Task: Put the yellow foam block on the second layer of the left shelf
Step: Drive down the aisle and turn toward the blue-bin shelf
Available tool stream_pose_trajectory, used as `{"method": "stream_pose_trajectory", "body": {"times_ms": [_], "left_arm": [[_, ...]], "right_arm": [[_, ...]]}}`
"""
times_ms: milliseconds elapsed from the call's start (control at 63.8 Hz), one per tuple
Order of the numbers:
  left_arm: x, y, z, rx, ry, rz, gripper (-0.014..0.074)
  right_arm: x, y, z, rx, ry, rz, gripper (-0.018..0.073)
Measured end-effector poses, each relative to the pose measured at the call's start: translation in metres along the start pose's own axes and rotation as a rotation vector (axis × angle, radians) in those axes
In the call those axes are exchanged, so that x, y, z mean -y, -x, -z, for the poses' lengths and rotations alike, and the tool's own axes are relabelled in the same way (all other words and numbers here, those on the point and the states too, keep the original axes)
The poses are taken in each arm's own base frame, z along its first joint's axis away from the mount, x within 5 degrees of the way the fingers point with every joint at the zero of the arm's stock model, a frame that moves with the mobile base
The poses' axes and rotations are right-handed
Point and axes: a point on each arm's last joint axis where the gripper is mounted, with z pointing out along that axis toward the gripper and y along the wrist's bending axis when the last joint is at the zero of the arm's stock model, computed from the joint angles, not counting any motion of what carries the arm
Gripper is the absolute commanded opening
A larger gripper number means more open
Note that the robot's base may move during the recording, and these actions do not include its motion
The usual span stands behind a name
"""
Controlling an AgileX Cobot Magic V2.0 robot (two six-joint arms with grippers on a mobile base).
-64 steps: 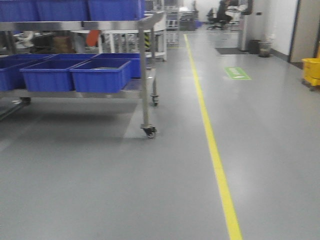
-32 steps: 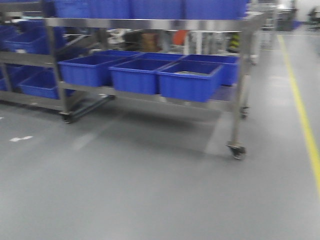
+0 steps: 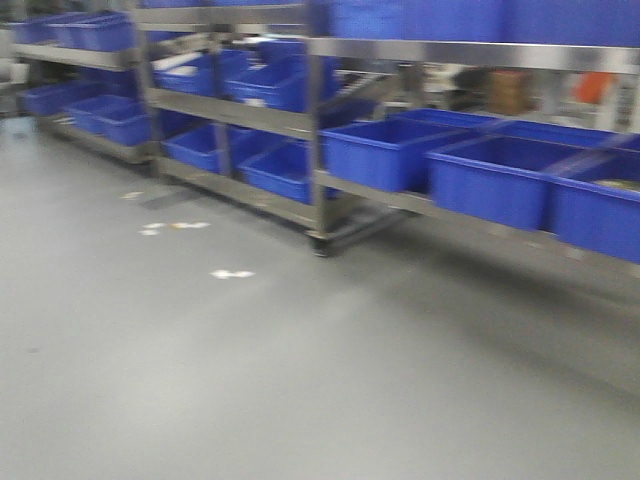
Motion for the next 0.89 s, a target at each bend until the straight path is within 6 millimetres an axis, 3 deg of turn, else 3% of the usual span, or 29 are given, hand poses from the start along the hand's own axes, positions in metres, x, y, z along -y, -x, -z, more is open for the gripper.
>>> {"method": "stream_pose_trajectory", "body": {"times_ms": [893], "left_arm": [[0.0,0.0,0.0,0.0,0.0,0.0,0.0124]], "right_arm": [[0.0,0.0,0.0,0.0,0.0,0.0,0.0465]]}}
